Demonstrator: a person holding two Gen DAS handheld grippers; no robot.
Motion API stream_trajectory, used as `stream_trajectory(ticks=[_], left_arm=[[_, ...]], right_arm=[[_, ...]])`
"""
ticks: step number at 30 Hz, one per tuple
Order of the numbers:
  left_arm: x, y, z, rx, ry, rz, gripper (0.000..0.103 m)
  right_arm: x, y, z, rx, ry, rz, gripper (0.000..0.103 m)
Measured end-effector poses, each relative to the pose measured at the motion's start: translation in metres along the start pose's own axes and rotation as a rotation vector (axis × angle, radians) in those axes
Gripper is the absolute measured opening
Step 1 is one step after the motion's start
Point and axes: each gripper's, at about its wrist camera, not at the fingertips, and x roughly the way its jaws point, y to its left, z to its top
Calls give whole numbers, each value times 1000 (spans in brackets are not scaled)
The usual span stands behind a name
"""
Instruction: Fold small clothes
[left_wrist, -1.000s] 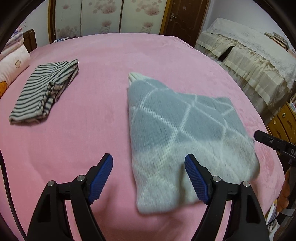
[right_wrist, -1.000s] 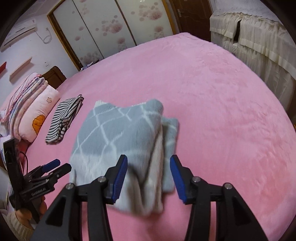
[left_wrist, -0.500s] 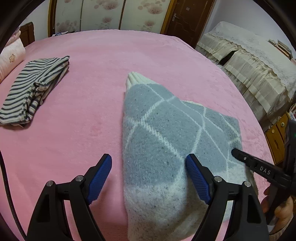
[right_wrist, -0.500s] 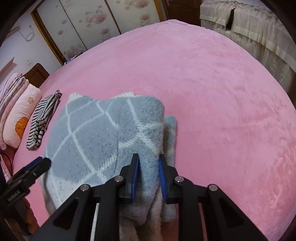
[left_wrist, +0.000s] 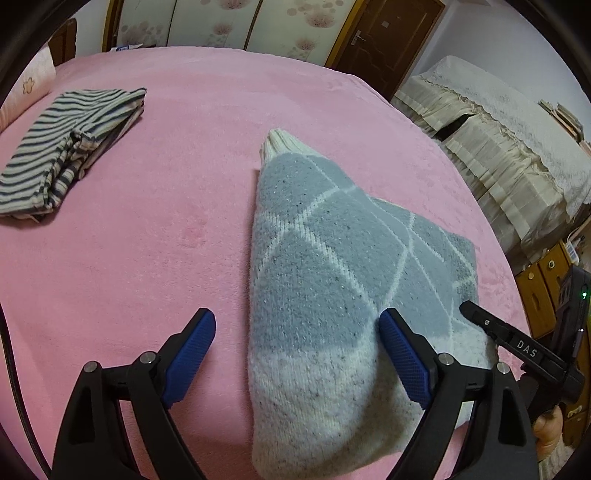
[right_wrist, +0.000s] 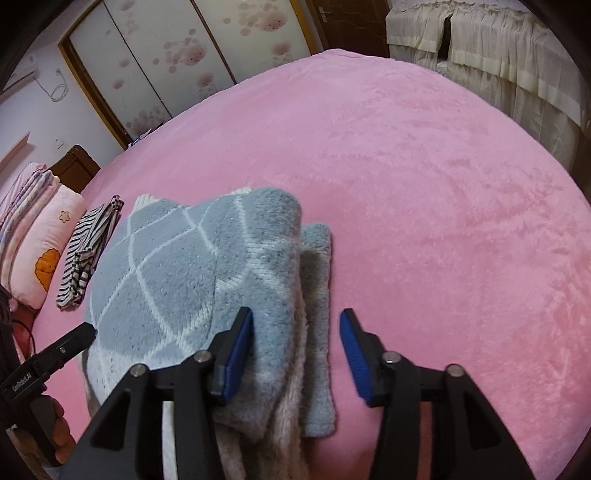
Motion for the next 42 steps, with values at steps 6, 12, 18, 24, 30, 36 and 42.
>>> stream_trajectory(ticks=[6, 12, 18, 24, 30, 36, 42], left_arm=[[-12, -5, 0, 22, -1, 7, 89], [-39, -13, 0, 12, -49, 42, 89], [-70, -26, 1, 48, -57, 47, 89], [-106, -42, 2, 123, -83, 14, 90], [-126, -56, 9, 215, -28, -35, 103], [-122, -53, 18, 207, 31, -88, 103], [-88, -41, 25, 172, 101, -116, 103]], right_arm=[[-14, 0, -1, 24, -5, 17, 52], [-35, 9, 0, 21, -2, -7, 56], [-60, 26, 0, -32, 23, -58, 67], [-103, 41, -4, -95, -81, -7, 67], [-150, 42, 3, -139, -248, 125, 68], [-148, 39, 18, -189, -161, 146, 70], [-115, 21, 27, -137, -42, 192, 78]])
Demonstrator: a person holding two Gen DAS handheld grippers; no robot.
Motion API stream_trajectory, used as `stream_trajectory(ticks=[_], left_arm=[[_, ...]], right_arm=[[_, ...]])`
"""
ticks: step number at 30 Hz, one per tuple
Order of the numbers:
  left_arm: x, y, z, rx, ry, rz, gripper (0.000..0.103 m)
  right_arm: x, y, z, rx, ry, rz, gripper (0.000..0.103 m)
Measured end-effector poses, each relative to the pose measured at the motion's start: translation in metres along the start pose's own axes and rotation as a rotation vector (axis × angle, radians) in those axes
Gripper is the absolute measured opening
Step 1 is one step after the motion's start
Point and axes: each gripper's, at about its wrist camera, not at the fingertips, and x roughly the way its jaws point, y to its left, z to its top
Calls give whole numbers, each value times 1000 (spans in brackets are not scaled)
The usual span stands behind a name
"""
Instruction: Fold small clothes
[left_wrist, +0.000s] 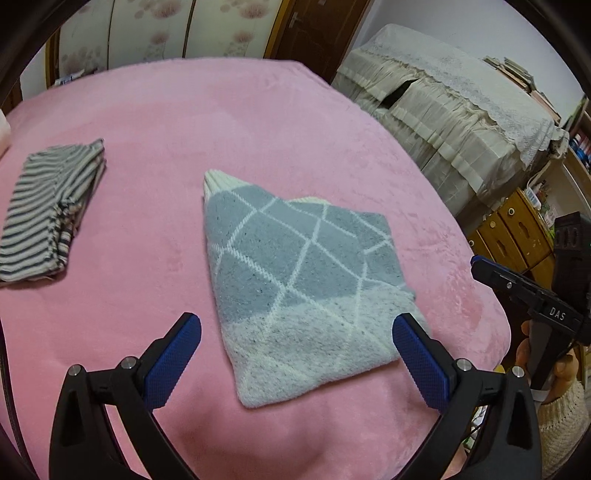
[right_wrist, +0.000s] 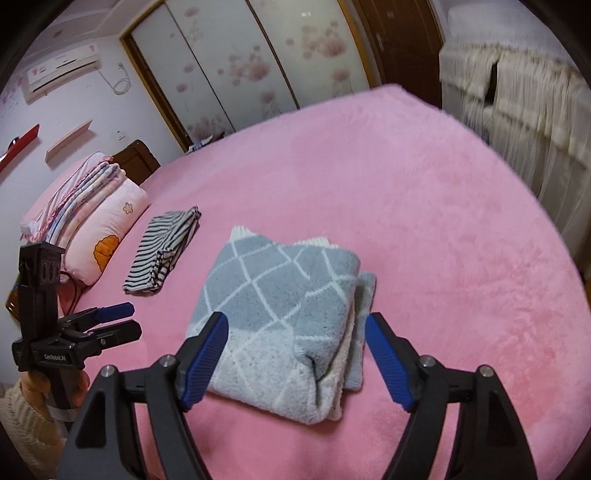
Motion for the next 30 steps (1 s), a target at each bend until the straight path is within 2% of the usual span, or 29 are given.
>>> stream_trajectory(ticks=[5, 8, 11, 14, 17, 21, 27, 30], left_arm=[[39, 19, 5, -43, 62, -36, 102], [63, 34, 4, -109, 104, -107, 101], [87, 52, 4, -198, 130, -169, 97], [106, 66, 3, -271, 128, -206, 97], [120, 73, 2, -291, 130, -226, 97], [139, 78, -1, -311, 159, -256, 97], [165, 84, 0, -348, 167, -323, 101], [175, 87, -1, -352, 165, -351, 103]], right_arm=[[51, -33, -2, 94, 139, 18, 80], [80, -49, -8, 145, 219, 81, 80], [103, -61, -15, 192, 262, 126, 80], [118, -72, -19, 251, 288, 195, 82], [131, -82, -21, 290, 302, 203, 89], [148, -95, -24, 350, 343, 248, 92], [169, -95, -25, 358, 373, 318, 100], [179, -85, -23, 325, 400, 362, 100]])
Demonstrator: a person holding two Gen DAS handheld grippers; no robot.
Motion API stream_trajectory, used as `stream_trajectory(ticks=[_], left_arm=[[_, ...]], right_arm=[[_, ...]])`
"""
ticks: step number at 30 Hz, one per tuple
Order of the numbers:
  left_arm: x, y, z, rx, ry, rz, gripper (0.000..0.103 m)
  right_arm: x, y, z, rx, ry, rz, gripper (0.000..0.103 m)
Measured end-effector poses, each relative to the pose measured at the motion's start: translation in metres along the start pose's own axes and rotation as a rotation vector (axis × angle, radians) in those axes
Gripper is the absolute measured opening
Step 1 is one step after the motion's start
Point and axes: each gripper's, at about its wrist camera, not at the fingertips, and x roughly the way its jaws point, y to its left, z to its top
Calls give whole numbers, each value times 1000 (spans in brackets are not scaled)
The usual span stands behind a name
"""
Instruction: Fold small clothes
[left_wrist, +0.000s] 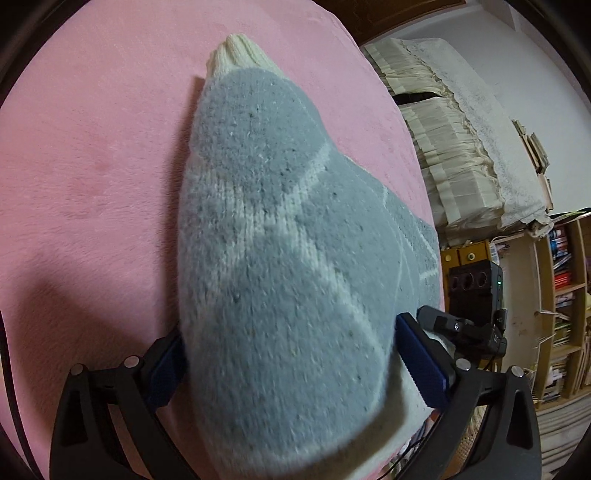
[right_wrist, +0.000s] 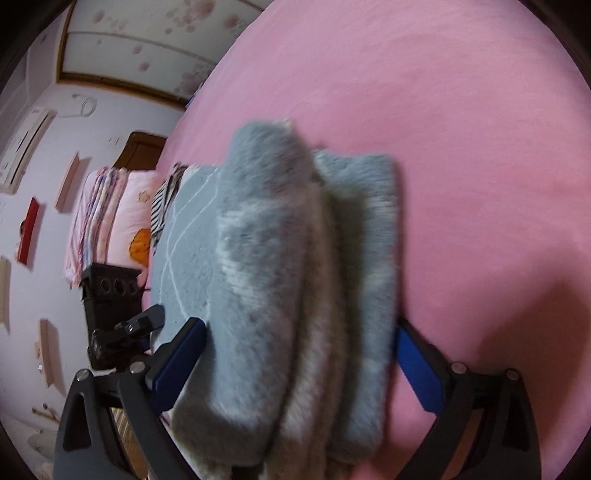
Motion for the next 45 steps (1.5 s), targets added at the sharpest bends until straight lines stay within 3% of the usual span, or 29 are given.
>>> stream_trajectory(ticks=[5, 7, 13, 17, 21, 27, 36, 41, 45], left_arm=[[1, 4, 3, 26, -8, -30, 101], [-3, 5, 3, 46, -14, -32, 96], [-11, -7, -1, 88, -48, 23, 82], [-18, -27, -8, 136, -101, 127, 71], [-30, -50, -15, 172, -149, 215, 63], [-65, -76, -24, 221, -164, 244, 61], [-169, -80, -26, 208, -191, 267, 61], [-264, -60, -8, 201, -244, 295, 61], [-342, -35, 25, 234, -302, 343, 61]], right_arm=[[9, 2, 2, -33, 23, 22, 100], [7, 1, 1, -40, 11, 31, 96], [-3, -7, -7, -53, -24, 48, 70], [-4, 7, -9, -85, -57, -7, 58], [-9, 35, -17, -160, -98, -127, 49], [-24, 76, -33, -229, -138, -224, 46], [-28, 149, -51, -265, -141, -177, 46], [-6, 223, -45, -323, -135, -111, 46], [26, 289, -22, -373, -132, -56, 46]])
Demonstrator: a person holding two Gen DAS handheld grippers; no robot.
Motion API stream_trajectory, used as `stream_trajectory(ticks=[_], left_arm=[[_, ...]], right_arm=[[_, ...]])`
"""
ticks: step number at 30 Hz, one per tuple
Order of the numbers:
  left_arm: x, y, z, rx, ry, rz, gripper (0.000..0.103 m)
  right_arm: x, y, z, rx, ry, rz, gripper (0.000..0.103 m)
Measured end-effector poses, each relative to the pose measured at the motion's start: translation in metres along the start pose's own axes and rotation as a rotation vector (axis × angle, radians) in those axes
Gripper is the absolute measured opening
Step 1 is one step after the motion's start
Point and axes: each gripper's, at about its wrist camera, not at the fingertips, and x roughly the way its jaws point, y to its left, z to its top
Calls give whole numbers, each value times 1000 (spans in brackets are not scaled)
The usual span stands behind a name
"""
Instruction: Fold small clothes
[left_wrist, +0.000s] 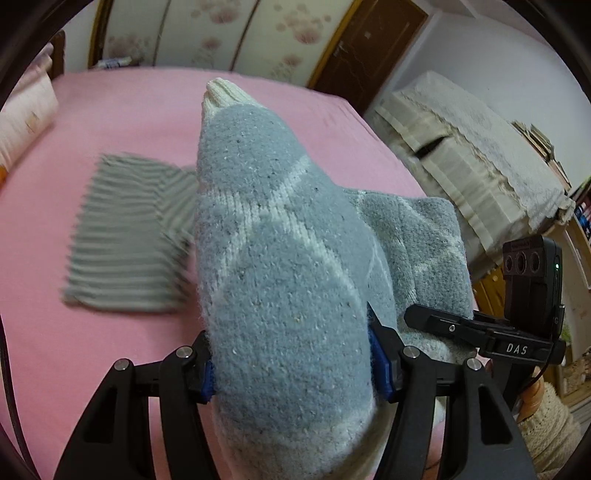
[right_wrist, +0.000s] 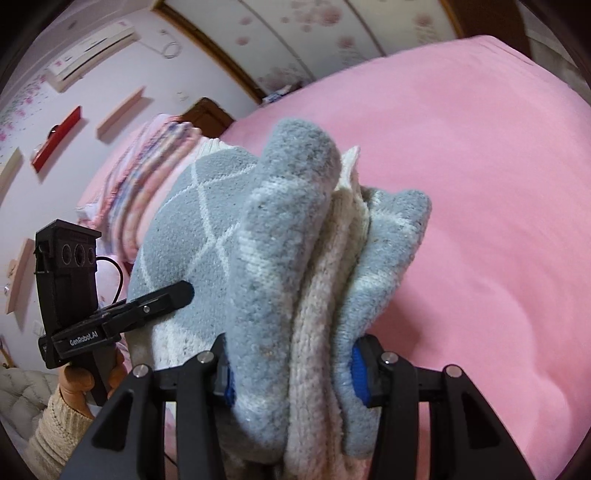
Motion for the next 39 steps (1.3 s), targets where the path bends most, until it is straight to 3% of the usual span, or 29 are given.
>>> stream_trajectory(ticks=[6, 10, 15, 27, 32, 39], left_arm=[[-27, 93, 68, -19, -65, 61, 62], [-14, 145, 100, -38, -85, 80, 62], [31, 206, 122, -89, -70, 84, 62], [129, 276, 96, -162, 24, 66, 66], [136, 299, 81, -200, -10, 86, 80], [124, 303, 79, -173, -72, 139, 81]], right_arm=[[73, 59, 70, -28, -28, 65, 46], [130, 76, 107, -9, -45, 85, 46], [199, 70, 126, 29, -41, 82, 46], [297, 21, 107, 130, 0, 32, 47], [305, 15, 98, 111, -21, 43, 54], [308, 19, 100, 68, -13, 21, 60]])
